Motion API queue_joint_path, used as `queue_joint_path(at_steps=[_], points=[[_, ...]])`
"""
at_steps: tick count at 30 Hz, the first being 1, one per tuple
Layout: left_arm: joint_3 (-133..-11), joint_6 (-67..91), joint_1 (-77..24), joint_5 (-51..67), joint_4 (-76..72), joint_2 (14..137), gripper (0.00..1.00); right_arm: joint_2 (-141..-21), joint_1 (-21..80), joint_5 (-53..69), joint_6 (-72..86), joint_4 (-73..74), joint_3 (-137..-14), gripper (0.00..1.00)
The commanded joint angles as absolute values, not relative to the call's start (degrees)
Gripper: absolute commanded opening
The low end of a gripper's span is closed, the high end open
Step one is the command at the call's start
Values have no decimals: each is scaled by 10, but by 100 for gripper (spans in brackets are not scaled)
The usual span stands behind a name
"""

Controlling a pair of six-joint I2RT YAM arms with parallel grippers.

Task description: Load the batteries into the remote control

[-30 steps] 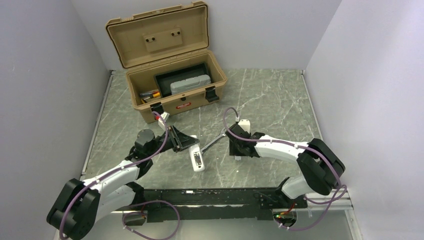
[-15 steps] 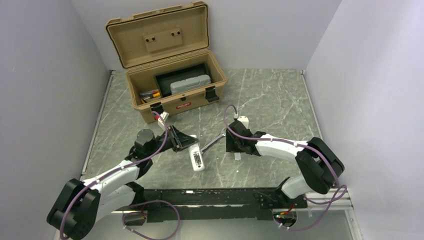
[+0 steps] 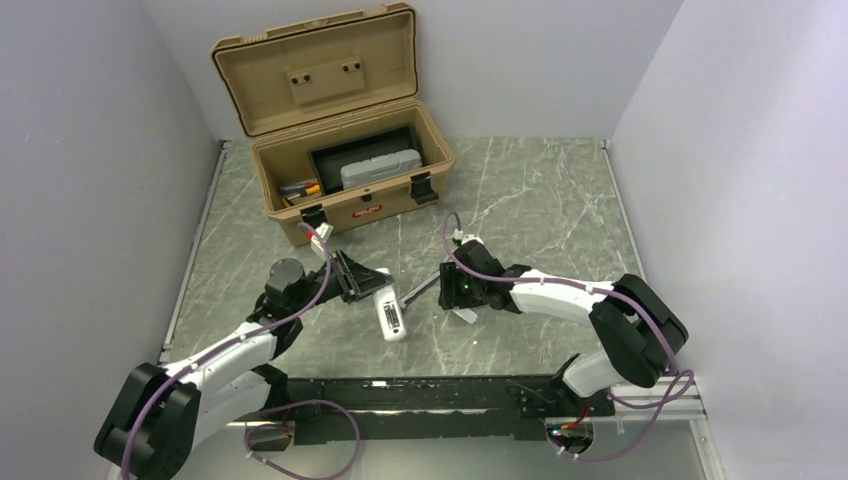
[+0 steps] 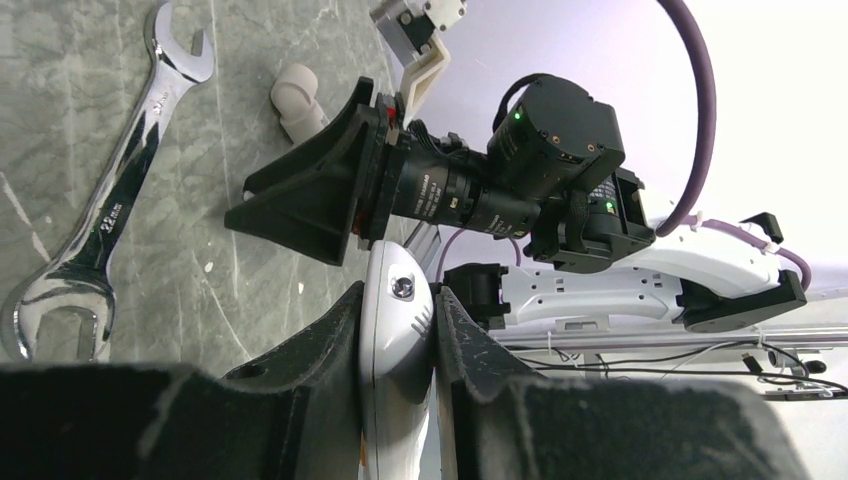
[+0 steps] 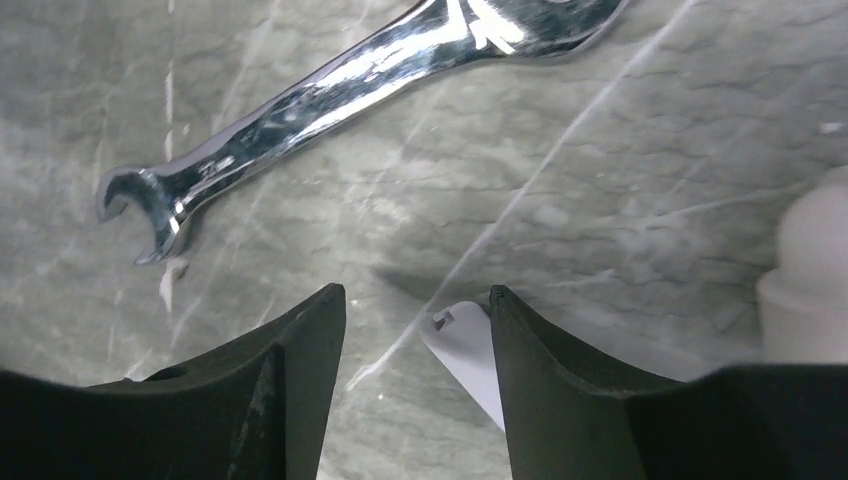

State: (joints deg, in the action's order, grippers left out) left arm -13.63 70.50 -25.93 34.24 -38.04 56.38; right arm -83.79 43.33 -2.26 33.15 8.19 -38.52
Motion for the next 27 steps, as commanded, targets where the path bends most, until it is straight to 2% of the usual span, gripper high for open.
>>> queue_joint_path(at_steps=[1,12,27], points=[[-130,692,-233,365,-384,538,0,-841,452,32,320,76,-385,57],[-135,678,-205,379,-351,520,0,-856,523,14,328,143,-410,57],[-139,677,-205,380,-354,527,0,-794,559,-16,404,215,-381,57]])
